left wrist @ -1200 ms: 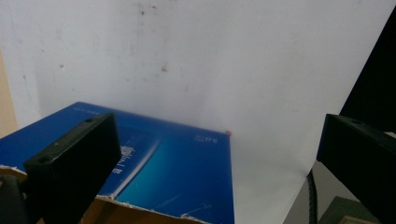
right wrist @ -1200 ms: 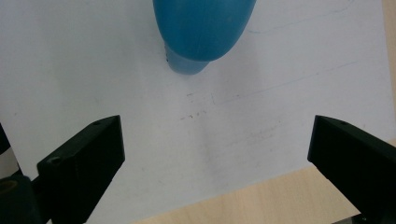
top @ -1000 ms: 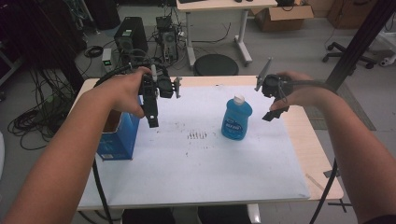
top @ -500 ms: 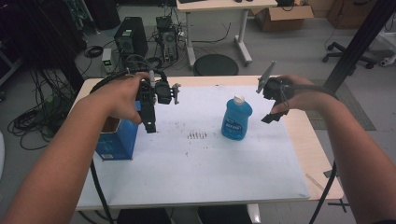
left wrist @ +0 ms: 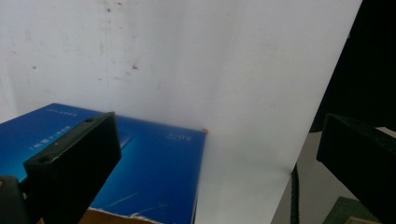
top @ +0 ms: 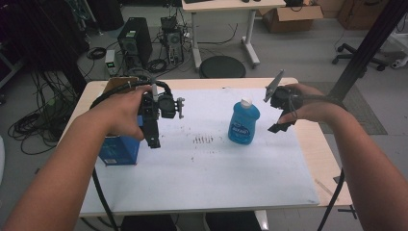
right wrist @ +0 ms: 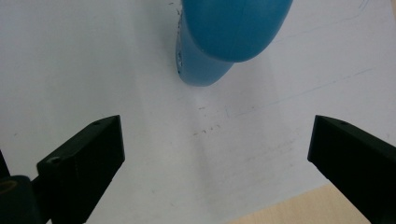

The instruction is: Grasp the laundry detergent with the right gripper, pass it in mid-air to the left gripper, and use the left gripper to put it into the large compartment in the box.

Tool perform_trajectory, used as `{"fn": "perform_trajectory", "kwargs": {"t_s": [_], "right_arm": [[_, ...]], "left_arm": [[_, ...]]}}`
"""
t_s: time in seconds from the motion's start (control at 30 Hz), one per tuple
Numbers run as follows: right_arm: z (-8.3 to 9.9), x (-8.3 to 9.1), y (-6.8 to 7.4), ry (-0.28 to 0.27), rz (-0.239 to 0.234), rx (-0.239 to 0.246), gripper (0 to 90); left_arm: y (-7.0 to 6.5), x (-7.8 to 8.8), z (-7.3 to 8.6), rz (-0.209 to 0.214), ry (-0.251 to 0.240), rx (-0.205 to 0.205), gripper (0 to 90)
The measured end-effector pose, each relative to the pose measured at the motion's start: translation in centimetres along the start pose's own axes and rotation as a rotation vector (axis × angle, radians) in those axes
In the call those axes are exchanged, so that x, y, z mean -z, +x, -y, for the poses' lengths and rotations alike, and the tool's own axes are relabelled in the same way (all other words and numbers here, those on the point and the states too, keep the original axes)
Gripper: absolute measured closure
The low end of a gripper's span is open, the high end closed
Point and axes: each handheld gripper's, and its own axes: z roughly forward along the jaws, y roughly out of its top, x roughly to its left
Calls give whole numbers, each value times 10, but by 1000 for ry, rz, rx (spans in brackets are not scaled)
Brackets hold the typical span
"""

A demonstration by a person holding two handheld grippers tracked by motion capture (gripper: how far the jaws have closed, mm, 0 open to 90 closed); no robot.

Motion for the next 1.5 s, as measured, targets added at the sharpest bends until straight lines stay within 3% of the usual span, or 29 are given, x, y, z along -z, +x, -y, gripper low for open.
{"fn": "perform_trajectory", "kwargs": {"t_s": [0.77, 1.5], "right_arm": [[17, -22, 14, -67, 7, -63, 38], [31, -55, 16, -153, -2, -143, 35]], "left_arm": [[-40, -22, 4, 2, 12, -18, 2], [-43, -30, 11, 5, 16, -19, 2]]}}
